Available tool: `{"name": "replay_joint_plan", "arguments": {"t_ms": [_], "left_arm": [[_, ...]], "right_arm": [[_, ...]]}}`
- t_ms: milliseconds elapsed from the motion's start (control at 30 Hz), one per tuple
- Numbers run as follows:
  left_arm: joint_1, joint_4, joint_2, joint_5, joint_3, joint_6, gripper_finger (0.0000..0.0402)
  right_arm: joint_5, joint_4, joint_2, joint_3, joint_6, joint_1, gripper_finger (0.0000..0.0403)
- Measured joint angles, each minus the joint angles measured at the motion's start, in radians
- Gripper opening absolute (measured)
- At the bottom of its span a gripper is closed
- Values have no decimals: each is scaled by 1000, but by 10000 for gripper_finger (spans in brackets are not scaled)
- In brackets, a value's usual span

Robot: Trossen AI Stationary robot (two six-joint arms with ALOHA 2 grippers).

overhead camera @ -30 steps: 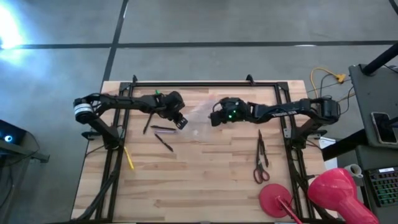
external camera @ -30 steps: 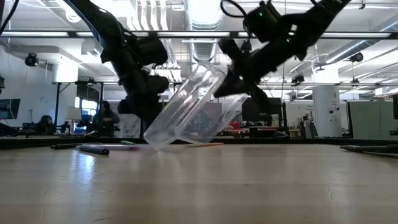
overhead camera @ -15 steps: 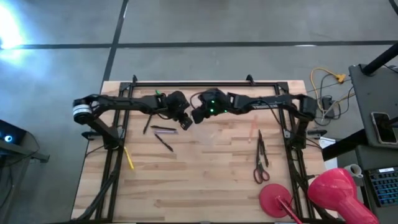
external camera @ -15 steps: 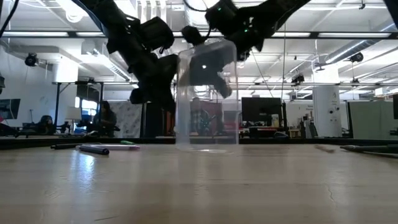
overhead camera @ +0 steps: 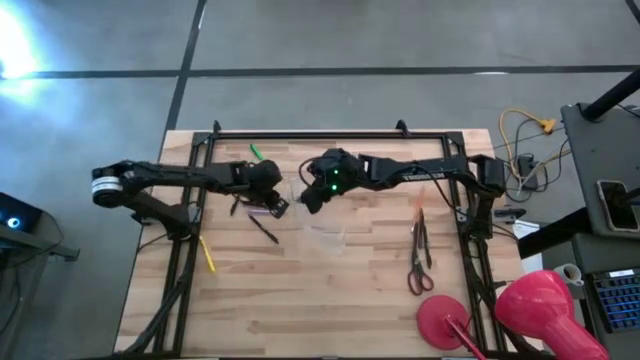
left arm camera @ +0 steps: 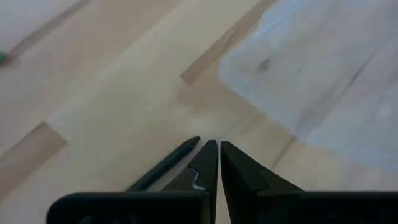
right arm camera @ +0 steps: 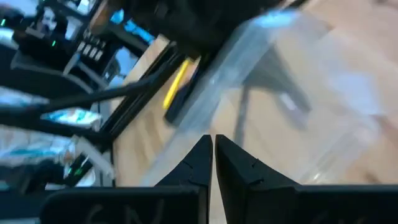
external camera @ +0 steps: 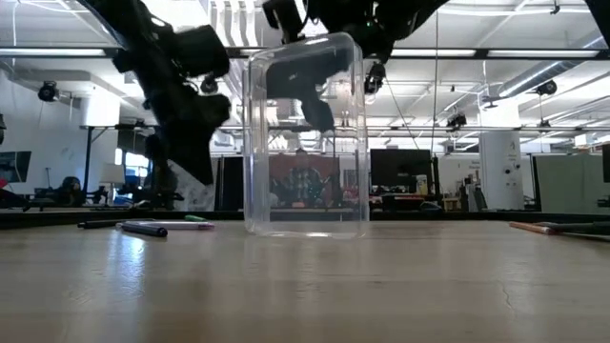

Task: Pick & place school supplies into a supply box
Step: Prepare the transparent supply box

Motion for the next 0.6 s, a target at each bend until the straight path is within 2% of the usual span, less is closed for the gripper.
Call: {"name": "replay_joint_plan", "arguments": {"t_ms": [200,367,500,600], "left_arm": [[-4,0,-195,13,-96,-115,3],[-47,8,-325,137,-165,-261,3],[-157,55,-345,150,-202,-383,3],[-250,185,-307,111,-221,-470,3]], "right_arm": [[7,-35,2,22,-15,16,13],[36,-45,3,11,-23,31,13],[37,-58,3,13,-31,16,13],[37,-95,3,17,-60,11,13]]}}
